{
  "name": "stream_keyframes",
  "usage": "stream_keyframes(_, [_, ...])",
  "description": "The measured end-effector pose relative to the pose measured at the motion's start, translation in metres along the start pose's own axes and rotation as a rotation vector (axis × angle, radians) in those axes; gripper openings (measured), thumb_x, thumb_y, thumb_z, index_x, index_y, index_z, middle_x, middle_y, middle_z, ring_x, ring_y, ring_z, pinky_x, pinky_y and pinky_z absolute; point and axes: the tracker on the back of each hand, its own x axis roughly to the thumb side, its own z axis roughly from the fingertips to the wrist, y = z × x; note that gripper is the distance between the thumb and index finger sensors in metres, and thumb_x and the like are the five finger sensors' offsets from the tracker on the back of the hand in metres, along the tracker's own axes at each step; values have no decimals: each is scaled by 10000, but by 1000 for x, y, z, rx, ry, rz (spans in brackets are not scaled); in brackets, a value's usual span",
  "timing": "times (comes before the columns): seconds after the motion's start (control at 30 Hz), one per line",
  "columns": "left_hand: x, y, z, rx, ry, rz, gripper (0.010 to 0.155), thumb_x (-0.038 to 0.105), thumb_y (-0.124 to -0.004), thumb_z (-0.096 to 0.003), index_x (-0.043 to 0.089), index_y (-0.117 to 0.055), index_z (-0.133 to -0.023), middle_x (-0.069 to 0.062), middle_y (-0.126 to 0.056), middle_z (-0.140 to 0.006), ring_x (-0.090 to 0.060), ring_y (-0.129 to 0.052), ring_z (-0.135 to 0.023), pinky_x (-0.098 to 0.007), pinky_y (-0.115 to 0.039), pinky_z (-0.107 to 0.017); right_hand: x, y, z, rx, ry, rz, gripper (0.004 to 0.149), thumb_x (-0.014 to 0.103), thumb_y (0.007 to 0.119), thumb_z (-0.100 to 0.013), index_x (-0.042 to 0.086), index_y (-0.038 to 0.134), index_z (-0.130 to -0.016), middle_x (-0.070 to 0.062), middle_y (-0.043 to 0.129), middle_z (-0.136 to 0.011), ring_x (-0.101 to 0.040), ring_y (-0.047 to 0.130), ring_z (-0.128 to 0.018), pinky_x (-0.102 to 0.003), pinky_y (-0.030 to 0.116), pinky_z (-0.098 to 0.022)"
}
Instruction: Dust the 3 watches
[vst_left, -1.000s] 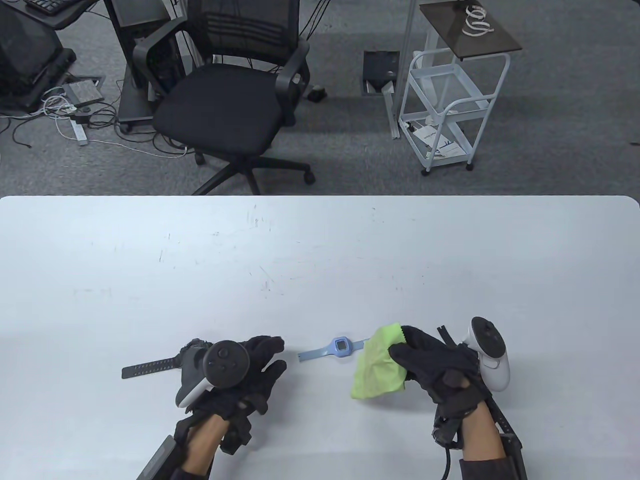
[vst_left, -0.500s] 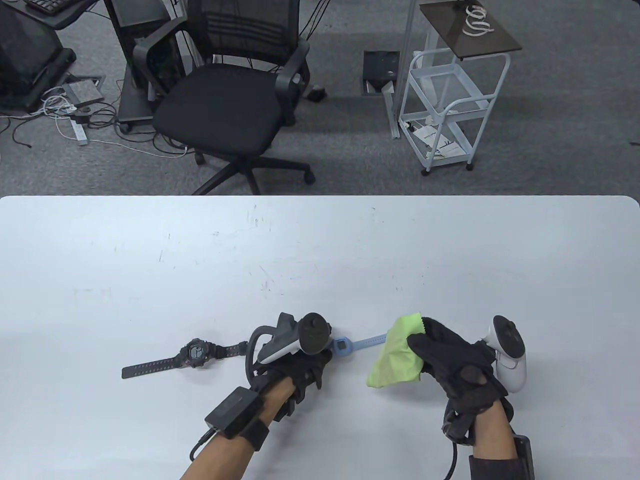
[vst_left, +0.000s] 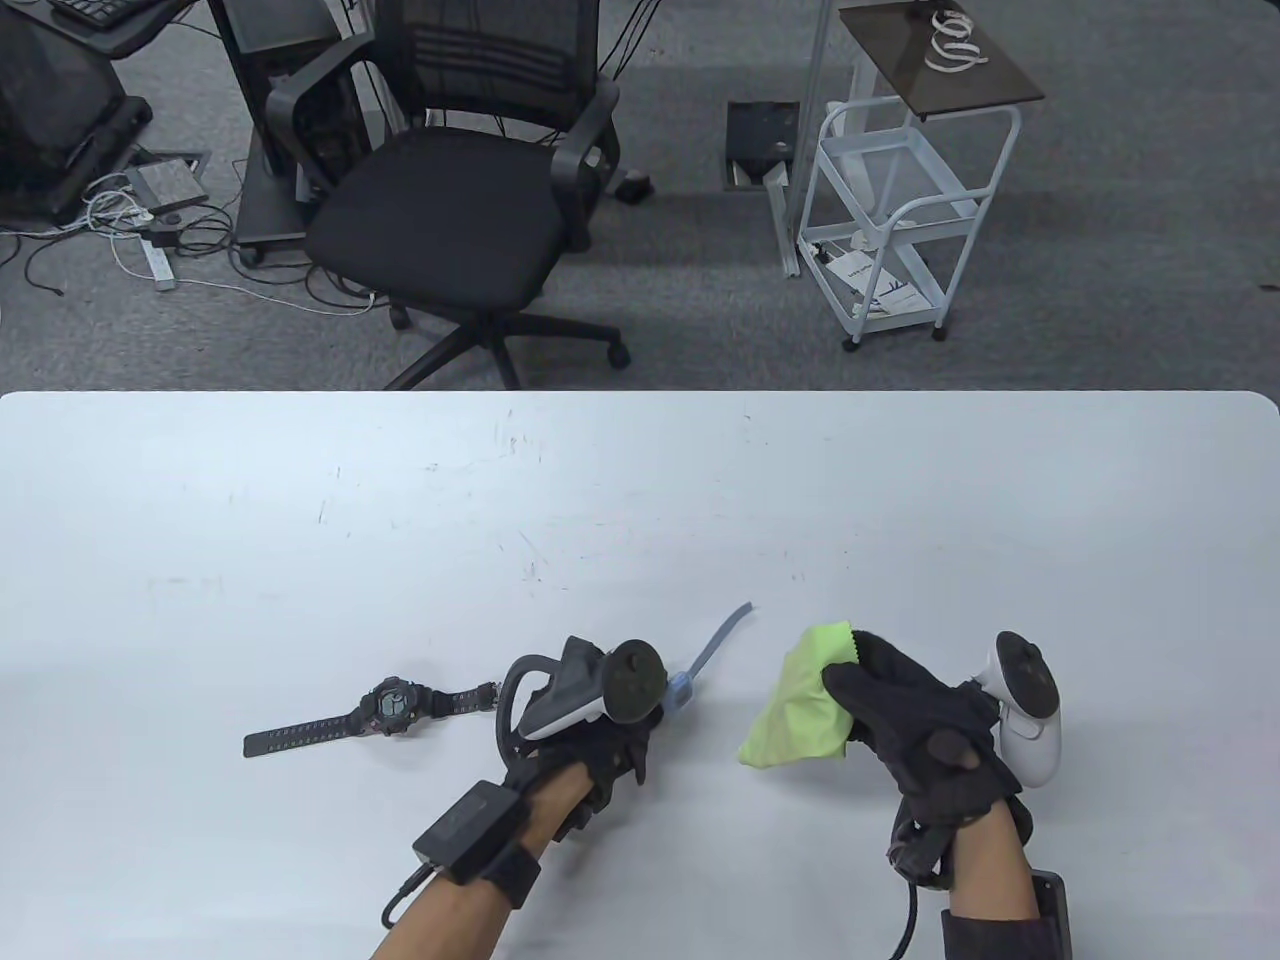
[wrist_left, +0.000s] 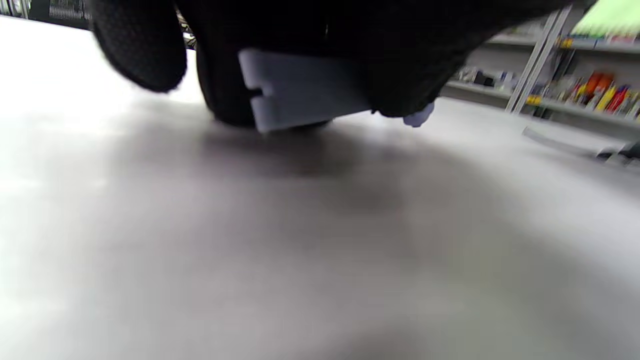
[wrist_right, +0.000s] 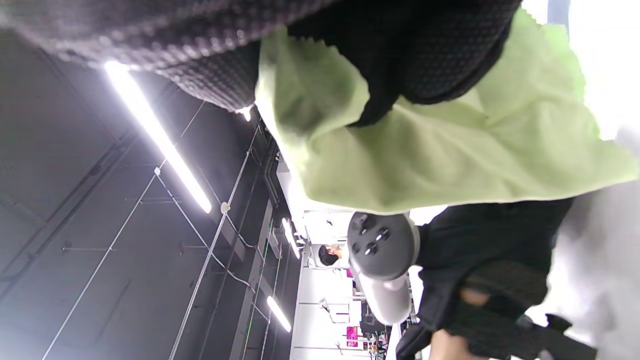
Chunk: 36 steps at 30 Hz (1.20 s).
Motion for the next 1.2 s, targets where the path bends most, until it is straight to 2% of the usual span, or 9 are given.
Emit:
stream_keyframes(0.1, [-14, 18, 22, -19, -7, 182, 503, 308, -891, -430, 105, -912, -890, -108, -1057, -747, -275, -1074, -531, -572, -851, -525, 1, -2, 1, -20, -4, 9, 455, 447, 772, -674, 222, 672, -1056, -4, 827, -893, -179, 884, -750, -498, 751, -614])
stream_keyframes(0.23, [-35, 39, 65, -37, -36, 325, 497, 267, -873, -448, 111, -892, -920, -143, -1026, -718, -286, -1034, -504, -581, -825, -516, 1, -1, 1, -35, 1, 36, 450, 444, 766, -674, 236, 676, -1063, -4, 824, -896, -181, 882, -752, -499, 748, -617])
stream_keyframes(0.43, [-54, 32, 108, -103, -96, 402, 486, 267, -857, -473, 118, -885, -935, -141, -1016, -714, -281, -1023, -504, -579, -818, -517, -6, 5, -4, -38, 33, 86, 437, 437, 758, -677, 267, 688, -1074, -7, 812, -905, -188, 868, -765, -507, 735, -629])
stream_keyframes(0.63, [-53, 18, 108, -209, -180, 466, 485, 274, -834, -478, 119, -880, -935, -135, -1001, -718, -287, -1009, -523, -585, -801, -533, -15, 21, -13, -35, 46, 218, 436, 430, 738, -682, 273, 679, -1084, -10, 787, -924, -200, 839, -792, -524, 705, -650])
stream_keyframes(0.77, [-48, 16, 103, -245, -215, 448, 485, 273, -812, -478, 141, -870, -942, -124, -983, -739, -293, -993, -550, -592, -786, -549, -10, 49, -24, 91, 12, 398, 436, 424, 726, -676, 267, 692, -1081, -44, 697, -1014, -271, 735, -916, -590, 612, -704])
stream_keyframes(0.87, [-47, 15, 102, -233, -223, 461, 480, 268, -803, -479, 158, -860, -943, -120, -966, -759, -303, -979, -572, -599, -775, -559, -8, 75, -30, 188, 0, 568, 436, 417, 712, -674, 280, 674, -1086, -80, 605, -1105, -351, 596, -1023, -663, 504, -730])
stream_keyframes(0.97, [-49, 16, 103, -200, -232, 490, 479, 271, -800, -478, 176, -852, -945, -109, -957, -772, -304, -972, -587, -599, -772, -565, -13, 98, -34, 288, 21, 706, 434, 416, 702, -675, 302, 653, -1091, -97, 574, -1145, -403, 547, -1058, -694, 462, -733])
stream_keyframes(1.1, [-52, 18, 105, -148, -246, 545, 479, 272, -795, -479, 189, -840, -948, -102, -947, -780, -304, -970, -593, -599, -772, -566, -20, 116, -38, 378, 35, 771, 426, 419, 700, -679, 342, 641, -1094, -122, 539, -1179, -459, 488, -1083, -724, 411, -729])
stream_keyframes(1.2, [-55, 19, 105, -109, -262, 601, 477, 271, -792, -477, 195, -839, -946, -101, -943, -783, -306, -968, -596, -600, -772, -567, -24, 122, -38, 451, 39, 787, 439, 457, 706, -689, 320, 658, -1103, -152, 459, -1217, -511, 353, -1112, -763, 312, -715])
